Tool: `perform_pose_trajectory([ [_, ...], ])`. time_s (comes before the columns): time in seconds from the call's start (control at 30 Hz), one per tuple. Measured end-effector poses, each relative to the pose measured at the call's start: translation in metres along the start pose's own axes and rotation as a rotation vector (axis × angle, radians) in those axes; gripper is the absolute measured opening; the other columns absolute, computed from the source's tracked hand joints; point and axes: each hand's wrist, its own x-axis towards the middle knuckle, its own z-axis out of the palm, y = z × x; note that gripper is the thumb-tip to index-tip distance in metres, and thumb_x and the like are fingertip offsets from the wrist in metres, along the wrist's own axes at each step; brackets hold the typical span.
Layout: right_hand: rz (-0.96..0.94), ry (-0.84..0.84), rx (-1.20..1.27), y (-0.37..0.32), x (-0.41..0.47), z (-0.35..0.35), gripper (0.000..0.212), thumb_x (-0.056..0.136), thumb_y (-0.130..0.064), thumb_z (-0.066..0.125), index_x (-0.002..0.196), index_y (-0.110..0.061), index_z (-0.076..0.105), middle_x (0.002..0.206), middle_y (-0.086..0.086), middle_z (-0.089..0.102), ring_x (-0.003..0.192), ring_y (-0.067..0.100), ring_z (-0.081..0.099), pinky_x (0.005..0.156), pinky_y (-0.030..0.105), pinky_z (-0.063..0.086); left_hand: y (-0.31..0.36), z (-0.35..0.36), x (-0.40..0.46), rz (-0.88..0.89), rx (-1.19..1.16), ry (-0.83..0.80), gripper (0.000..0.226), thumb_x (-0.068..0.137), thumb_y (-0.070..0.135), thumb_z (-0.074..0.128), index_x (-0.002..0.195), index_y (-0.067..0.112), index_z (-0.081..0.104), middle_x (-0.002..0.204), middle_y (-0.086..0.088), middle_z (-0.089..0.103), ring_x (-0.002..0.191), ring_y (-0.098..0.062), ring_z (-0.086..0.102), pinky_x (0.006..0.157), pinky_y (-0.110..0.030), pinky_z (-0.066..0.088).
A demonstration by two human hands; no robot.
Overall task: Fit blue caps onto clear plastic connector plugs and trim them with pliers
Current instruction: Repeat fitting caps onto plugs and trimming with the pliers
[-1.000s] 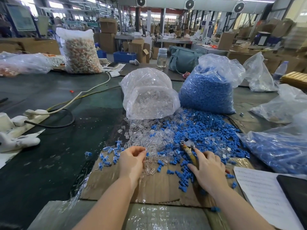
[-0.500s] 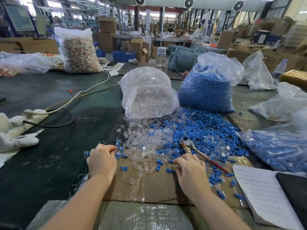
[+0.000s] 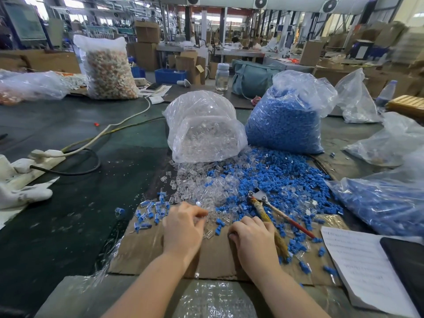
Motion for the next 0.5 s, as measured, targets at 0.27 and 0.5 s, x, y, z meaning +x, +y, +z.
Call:
perform_pose_trajectory([
  [0.27, 0.011, 0.240, 0.009, 0.003, -0.011, 0.014, 0.025, 0.059, -0.011, 0.085, 0.066, -0.020, 0.063, 0.066, -0.005, 0.058, 0.063, 0.020, 0.058, 0.067, 0.032, 0.034, 0.013, 0.029, -0.017, 0.092, 0.226, -0.088, 0.029, 0.092, 0.044, 0.047, 0.119, 0.039, 0.055, 0.109, 0.018, 0.048, 0.106, -0.006, 0.034, 0.088, -0.024, 0.019],
  [0.5, 0.006, 0.299, -0.012, 0.004, -0.013, 0.013, 0.027, 0.057, -0.008, 0.085, 0.066, -0.020, 0.063, 0.067, -0.004, 0.059, 0.063, 0.019, 0.059, 0.059, 0.034, 0.049, 0.009, 0.039, -0.026, 0.114, 0.401, -0.106, 0.038, 0.096, 0.049, 0.027, 0.129, 0.040, 0.044, 0.120, 0.017, 0.040, 0.113, -0.009, 0.030, 0.089, -0.029, 0.012],
])
